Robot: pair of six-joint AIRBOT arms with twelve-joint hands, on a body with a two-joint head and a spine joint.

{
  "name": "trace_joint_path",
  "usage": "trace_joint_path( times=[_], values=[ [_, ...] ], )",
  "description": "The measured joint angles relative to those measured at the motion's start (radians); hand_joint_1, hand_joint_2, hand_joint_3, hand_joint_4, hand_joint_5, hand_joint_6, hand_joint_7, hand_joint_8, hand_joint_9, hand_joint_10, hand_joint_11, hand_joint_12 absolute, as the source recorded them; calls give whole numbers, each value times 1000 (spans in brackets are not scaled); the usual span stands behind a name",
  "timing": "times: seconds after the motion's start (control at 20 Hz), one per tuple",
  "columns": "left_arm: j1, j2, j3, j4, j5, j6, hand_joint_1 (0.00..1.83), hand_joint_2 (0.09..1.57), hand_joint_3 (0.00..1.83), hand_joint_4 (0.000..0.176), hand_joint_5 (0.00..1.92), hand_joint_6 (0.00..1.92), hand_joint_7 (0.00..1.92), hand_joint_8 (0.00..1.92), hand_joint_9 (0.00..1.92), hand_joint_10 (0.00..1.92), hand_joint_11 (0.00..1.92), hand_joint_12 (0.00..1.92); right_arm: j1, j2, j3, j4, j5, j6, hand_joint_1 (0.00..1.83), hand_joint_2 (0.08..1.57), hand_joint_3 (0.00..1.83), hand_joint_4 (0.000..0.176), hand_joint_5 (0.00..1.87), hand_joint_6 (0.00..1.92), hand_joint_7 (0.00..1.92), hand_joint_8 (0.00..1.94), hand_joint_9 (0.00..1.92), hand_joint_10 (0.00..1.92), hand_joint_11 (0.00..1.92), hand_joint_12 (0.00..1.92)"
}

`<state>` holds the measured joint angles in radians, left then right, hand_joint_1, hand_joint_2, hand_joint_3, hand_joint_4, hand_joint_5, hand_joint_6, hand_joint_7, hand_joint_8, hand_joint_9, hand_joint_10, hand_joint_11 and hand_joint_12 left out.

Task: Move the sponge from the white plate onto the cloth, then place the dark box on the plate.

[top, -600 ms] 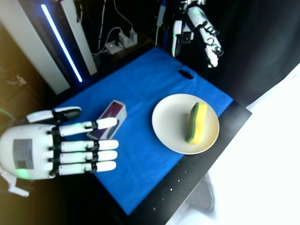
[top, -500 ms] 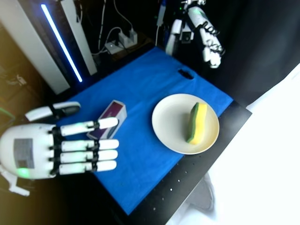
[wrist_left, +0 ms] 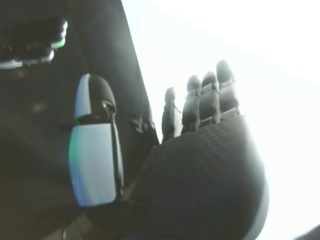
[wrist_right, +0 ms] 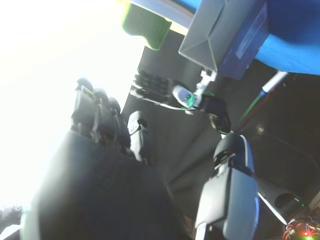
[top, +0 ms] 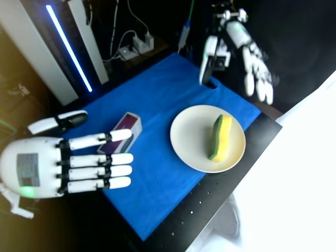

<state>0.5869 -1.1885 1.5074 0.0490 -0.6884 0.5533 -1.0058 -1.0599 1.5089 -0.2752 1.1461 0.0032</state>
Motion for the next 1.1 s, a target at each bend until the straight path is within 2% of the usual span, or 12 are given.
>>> trace_joint_path(
  times=[0.1, 0.2, 0.35, 0.45, 0.5, 0.55, 0.6, 0.65, 0.85, 0.9, 1.0, 1.1],
  values=[
    [-32, -46, 55, 35, 104, 2, 777, 929, 1, 152, 373, 5, 423, 9, 364, 23, 0, 860, 0, 0, 1, 0, -1, 0, 647, 874, 2, 176, 124, 6, 0, 0, 0, 0, 0, 0],
    [-59, -98, 105, 68, 189, 3, 891, 955, 3, 104, 468, 8, 540, 13, 513, 30, 0, 1111, 0, 0, 2, 0, 1, 0, 657, 879, 3, 176, 141, 10, 1, 0, 0, 0, 0, 0],
    [-82, -153, 150, 125, 277, 2, 935, 976, 2, 48, 550, 9, 695, 16, 593, 25, 0, 1013, 0, 0, 2, -2, 0, 0, 708, 890, 6, 175, 169, 15, 0, 0, 0, 0, 0, 0],
    [-93, -174, 169, 153, 312, 1, 1075, 986, 0, 0, 651, 4, 814, 8, 761, 44, 68, 1255, 0, 0, 2, -2, 0, 0, 722, 908, 12, 176, 171, 12, 0, 0, 0, 0, 0, 0],
    [-98, -179, 175, 167, 327, 0, 1162, 1021, 2, 0, 736, 7, 883, 11, 820, 52, 142, 1294, 0, 0, 2, -3, 0, 0, 732, 911, 11, 176, 171, 10, 0, 0, 0, 0, 0, 0],
    [-98, -181, 179, 168, 329, 0, 1316, 1077, 6, 0, 807, 13, 969, 785, 874, 49, 191, 1373, 0, -1, 2, -3, 0, 0, 737, 914, 11, 176, 172, 9, 0, 0, 0, 0, 0, 0],
    [-98, -181, 182, 168, 334, 0, 1359, 1107, 2, 0, 891, 722, 1038, 834, 879, 1082, 254, 1490, 0, -1, 2, -5, 0, 0, 732, 917, 11, 176, 172, 8, 0, 0, 0, 0, 0, 0],
    [-98, -181, 184, 168, 337, 0, 1366, 1124, 1, 0, 918, 834, 1025, 920, 835, 1354, 247, 1602, 0, -1, 2, -6, -1, 0, 688, 917, 9, 176, 180, 10, 14, 5, 0, 0, 0, 0],
    [-108, -192, 198, 169, 350, -1, 1373, 1122, 0, 0, 992, 730, 1001, 1027, 823, 1400, 345, 1617, 0, -5, 2, -6, 0, 1, 696, 932, 10, 175, 211, 14, 38, 9, 0, 0, 0, 0],
    [-108, -192, 198, 169, 348, -1, 1276, 1125, 2, 0, 1000, 735, 962, 1197, 759, 1171, 320, 1672, 0, -5, 2, -6, 0, 1, 693, 944, 13, 158, 212, 11, 41, 8, 0, 0, 0, 0],
    [-108, -184, 182, 168, 344, 0, 1265, 1116, 0, 0, 1053, 637, 949, 1255, 752, 1141, 295, 1810, 0, -6, 2, -6, -1, 2, 684, 950, 12, 175, 205, 6, 30, 2, 0, 0, 0, 0],
    [-108, -142, 120, 176, 299, 0, 1354, 1115, 0, 0, 1026, 664, 929, 1143, 896, 1272, 588, 1486, 0, -6, 2, -6, -1, 6, 682, 946, 7, 176, 209, 6, 40, 5, 0, 0, 0, 0]
  ],
)
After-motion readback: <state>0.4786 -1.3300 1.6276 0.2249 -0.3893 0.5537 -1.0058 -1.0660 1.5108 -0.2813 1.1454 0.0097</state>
